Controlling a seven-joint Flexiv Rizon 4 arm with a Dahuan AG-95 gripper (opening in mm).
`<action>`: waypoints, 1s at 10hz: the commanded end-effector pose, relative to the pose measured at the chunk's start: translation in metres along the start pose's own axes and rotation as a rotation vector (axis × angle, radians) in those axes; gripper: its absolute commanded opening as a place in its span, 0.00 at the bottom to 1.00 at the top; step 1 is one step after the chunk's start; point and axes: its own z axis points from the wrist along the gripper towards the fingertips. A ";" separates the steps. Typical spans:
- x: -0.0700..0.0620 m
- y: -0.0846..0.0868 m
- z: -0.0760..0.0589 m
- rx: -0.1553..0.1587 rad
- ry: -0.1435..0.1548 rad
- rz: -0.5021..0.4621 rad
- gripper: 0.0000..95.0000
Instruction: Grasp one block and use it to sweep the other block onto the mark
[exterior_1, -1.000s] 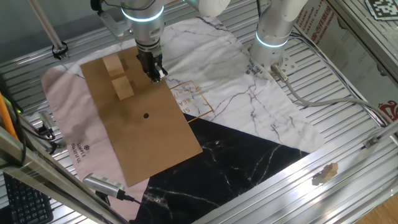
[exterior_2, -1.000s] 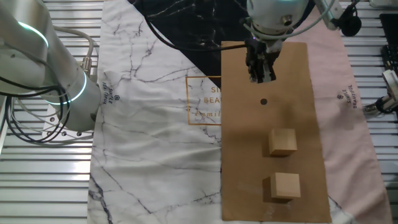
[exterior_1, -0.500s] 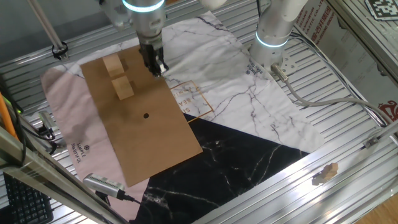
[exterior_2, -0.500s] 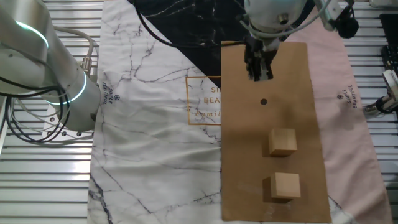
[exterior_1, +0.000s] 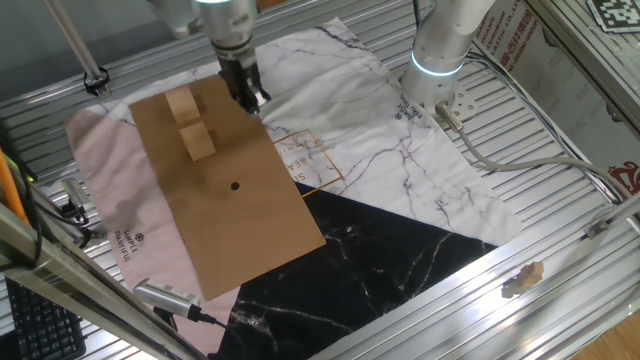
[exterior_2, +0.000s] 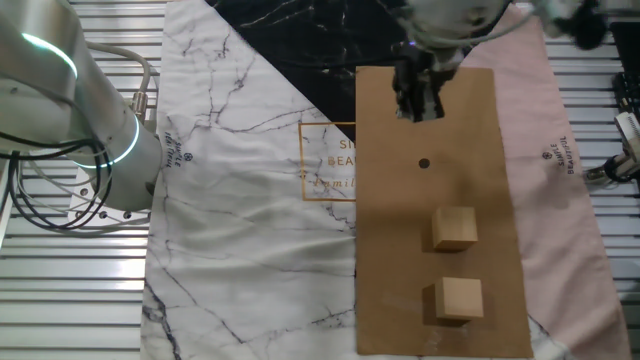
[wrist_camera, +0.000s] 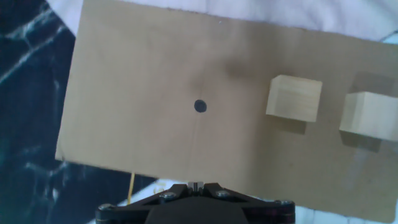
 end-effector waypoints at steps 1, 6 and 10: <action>0.024 -0.010 -0.007 0.008 0.014 -0.118 0.00; 0.024 -0.016 -0.002 0.021 0.038 -0.139 0.00; 0.021 -0.022 0.003 0.006 0.030 -0.097 0.00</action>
